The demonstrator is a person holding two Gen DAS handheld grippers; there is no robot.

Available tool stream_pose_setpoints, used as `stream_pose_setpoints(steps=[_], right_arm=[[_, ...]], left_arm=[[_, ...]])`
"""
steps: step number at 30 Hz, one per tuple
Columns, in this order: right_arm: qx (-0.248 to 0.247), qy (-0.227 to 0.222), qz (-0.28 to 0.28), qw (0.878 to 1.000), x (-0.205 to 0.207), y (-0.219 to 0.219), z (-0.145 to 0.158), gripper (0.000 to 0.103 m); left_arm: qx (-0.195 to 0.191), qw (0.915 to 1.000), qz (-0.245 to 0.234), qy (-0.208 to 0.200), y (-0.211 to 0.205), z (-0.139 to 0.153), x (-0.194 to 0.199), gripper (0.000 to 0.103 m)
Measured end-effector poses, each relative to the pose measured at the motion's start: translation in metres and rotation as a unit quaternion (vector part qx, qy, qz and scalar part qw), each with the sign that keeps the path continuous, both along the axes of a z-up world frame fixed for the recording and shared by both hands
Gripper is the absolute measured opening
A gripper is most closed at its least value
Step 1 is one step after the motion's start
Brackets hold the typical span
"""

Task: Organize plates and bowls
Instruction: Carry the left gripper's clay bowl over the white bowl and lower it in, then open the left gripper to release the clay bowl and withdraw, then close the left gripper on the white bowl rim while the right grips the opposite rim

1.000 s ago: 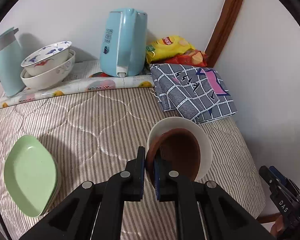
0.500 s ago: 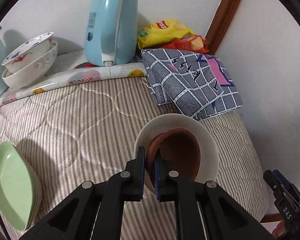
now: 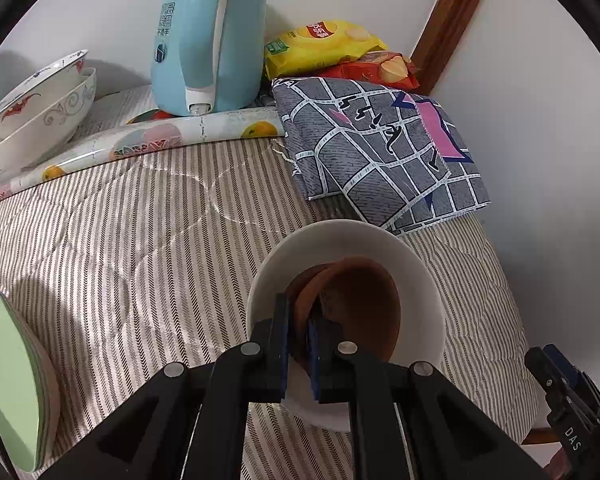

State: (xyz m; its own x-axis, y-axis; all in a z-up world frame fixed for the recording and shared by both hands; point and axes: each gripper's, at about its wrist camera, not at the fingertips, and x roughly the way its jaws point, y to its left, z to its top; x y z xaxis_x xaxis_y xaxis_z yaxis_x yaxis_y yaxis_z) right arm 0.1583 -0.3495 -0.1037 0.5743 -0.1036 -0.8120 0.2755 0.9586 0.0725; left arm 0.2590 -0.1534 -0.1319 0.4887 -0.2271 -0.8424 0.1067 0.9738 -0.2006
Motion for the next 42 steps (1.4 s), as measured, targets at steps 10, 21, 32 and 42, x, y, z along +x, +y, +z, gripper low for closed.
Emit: stream_pose_setpoints(steps=[10, 21, 32, 42], right_arm=[[0.0, 0.009, 0.005, 1.0, 0.003, 0.006, -0.003, 0.048], [-0.001, 0.012, 0.014, 1.0, 0.004, 0.015, 0.0, 0.048], [0.002, -0.007, 0.037, 0.999, 0.005, 0.032, 0.014, 0.055], [0.017, -0.035, 0.067, 0.997, 0.016, 0.052, 0.027, 0.06]], left_arm=[[-0.019, 0.9998, -0.001, 0.012, 0.0, -0.006, 0.007, 0.009], [-0.011, 0.9994, -0.026, 0.019, -0.005, -0.006, 0.004, 0.019], [-0.005, 0.9998, -0.016, -0.013, 0.01, 0.02, -0.011, 0.025], [-0.01, 0.9998, 0.012, -0.013, 0.038, 0.022, -0.016, 0.033]])
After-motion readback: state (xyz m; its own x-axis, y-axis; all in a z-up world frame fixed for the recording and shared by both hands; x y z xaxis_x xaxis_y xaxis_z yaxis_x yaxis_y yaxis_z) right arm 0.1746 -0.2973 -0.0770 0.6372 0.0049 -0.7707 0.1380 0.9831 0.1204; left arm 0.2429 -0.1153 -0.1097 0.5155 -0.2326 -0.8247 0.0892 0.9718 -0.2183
